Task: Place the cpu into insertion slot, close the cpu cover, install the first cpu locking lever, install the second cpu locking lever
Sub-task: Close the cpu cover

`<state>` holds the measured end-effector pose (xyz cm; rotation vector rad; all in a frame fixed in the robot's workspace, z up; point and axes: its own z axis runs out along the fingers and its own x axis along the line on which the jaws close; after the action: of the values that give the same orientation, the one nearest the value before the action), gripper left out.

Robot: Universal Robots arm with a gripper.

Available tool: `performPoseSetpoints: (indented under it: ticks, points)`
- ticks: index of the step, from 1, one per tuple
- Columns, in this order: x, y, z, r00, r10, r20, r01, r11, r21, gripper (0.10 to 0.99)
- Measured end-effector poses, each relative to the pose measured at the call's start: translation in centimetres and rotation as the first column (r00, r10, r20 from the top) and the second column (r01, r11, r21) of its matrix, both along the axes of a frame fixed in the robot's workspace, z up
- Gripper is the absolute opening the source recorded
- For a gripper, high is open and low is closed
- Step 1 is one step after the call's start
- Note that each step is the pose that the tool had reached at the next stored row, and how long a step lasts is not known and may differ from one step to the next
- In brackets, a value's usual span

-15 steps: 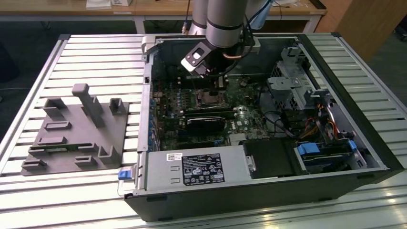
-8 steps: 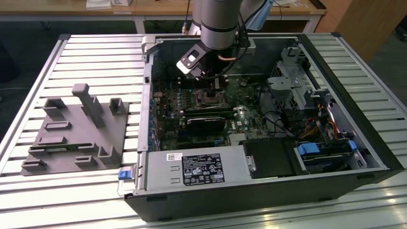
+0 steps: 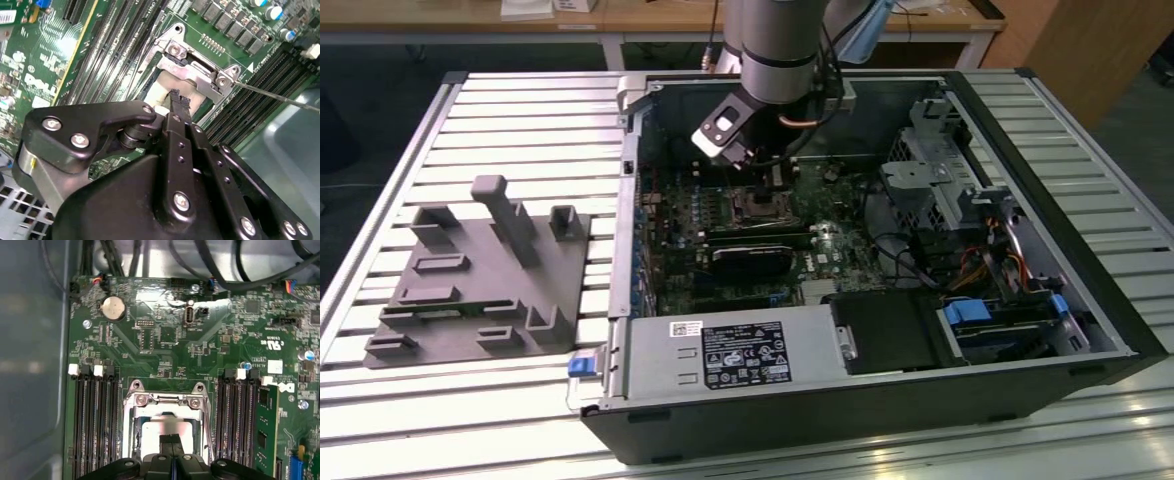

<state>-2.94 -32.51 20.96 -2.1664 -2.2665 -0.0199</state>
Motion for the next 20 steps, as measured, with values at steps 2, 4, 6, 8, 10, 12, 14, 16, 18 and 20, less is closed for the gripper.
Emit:
performPoseSetpoints:
  ticks: [2,4,6,8,10,12,14,16,18,20]
  points:
    - [0.00,0.00,0.00,0.9995,0.031,0.0000,-0.031,0.9995,0.000,0.106]
    - [0.00,0.00,0.00,0.9980,0.064,-0.0001,-0.064,0.9980,0.000,0.106]
    - [0.00,0.00,0.00,0.9954,0.096,0.0000,-0.096,0.9954,0.000,0.106]
    - [0.00,0.00,0.00,0.9912,0.133,0.0000,-0.133,0.9912,0.000,0.106]
    - [0.00,0.00,0.00,0.9857,0.168,-0.0001,-0.168,0.9857,0.000,0.106]
    - [0.00,0.00,0.00,0.9791,0.204,-0.0001,-0.204,0.9791,0.000,0.106]
    - [0.00,0.00,0.00,0.9707,0.240,0.0000,-0.240,0.9707,0.000,0.106]
    - [0.00,0.00,0.00,0.9615,0.275,-0.0001,-0.275,0.9615,0.000,0.106]
    - [0.00,0.00,0.00,0.9510,0.309,-0.0001,-0.309,0.9510,0.000,0.106]
    - [0.00,0.00,-0.01,0.9392,0.343,-0.0001,-0.343,0.9392,0.000,0.106]
